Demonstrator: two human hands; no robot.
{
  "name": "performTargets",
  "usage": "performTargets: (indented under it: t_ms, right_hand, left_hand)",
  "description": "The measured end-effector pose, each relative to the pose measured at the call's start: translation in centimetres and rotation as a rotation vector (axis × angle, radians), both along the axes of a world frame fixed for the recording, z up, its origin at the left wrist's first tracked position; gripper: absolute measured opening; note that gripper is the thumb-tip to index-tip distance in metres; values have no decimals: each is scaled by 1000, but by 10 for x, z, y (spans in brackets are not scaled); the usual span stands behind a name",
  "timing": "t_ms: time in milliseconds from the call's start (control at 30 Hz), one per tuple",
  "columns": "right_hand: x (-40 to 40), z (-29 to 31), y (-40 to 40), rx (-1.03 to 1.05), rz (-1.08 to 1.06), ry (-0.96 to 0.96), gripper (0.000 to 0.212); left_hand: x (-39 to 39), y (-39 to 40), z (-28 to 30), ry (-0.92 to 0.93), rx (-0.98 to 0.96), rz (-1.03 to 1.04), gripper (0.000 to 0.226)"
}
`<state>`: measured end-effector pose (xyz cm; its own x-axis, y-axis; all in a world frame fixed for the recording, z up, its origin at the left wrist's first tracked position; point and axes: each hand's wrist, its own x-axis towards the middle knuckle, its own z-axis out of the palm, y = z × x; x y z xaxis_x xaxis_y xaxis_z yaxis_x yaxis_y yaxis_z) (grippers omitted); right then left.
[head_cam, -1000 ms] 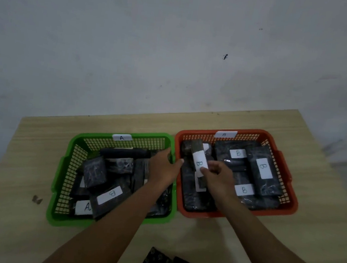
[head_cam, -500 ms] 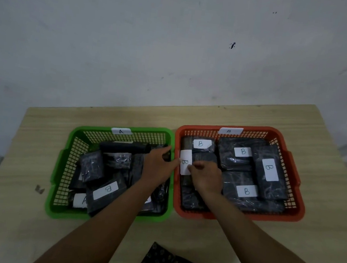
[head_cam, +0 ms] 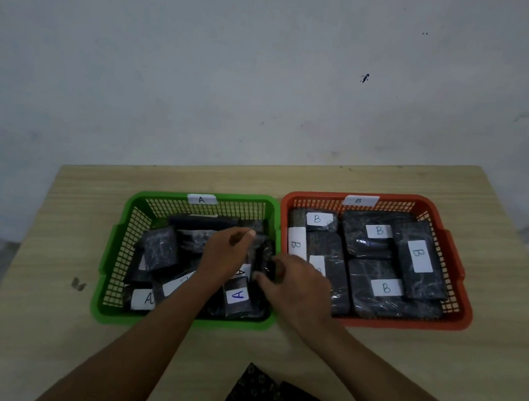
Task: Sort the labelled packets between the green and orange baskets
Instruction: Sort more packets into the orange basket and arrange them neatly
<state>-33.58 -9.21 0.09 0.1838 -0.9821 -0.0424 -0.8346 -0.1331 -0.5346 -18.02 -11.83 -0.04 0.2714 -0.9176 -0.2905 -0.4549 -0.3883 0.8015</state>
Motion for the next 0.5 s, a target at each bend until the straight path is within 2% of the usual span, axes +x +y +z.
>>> performTargets:
  t_ms: [67, 133, 267, 300, 367, 433, 500]
  right_hand:
    - [9, 2, 12, 12, 14, 104, 46]
    - [17, 2, 18, 11, 14, 150, 39]
    - [24, 4, 22, -21, -37, 82, 20]
    - [24, 4, 22, -68, -38, 47, 19]
    - [23, 5, 20, -205, -2, -28, 19]
    - [19, 4, 15, -339, 96, -84, 24]
    - [12, 0, 7, -444, 214, -158, 25]
  left_hand:
    - [7, 7, 0, -12, -9, -5, 27]
    - [12, 12, 1, -27, -15, -25, 27]
    - [19, 20, 1, -31, 39, -26, 36]
    - [21, 21, 5, 29, 72, 22, 43]
    - [25, 18, 17, 294, 148, 214, 47]
    - [31, 14, 29, 567, 237, 369, 39]
    - [36, 12, 37, 695, 294, 369, 28]
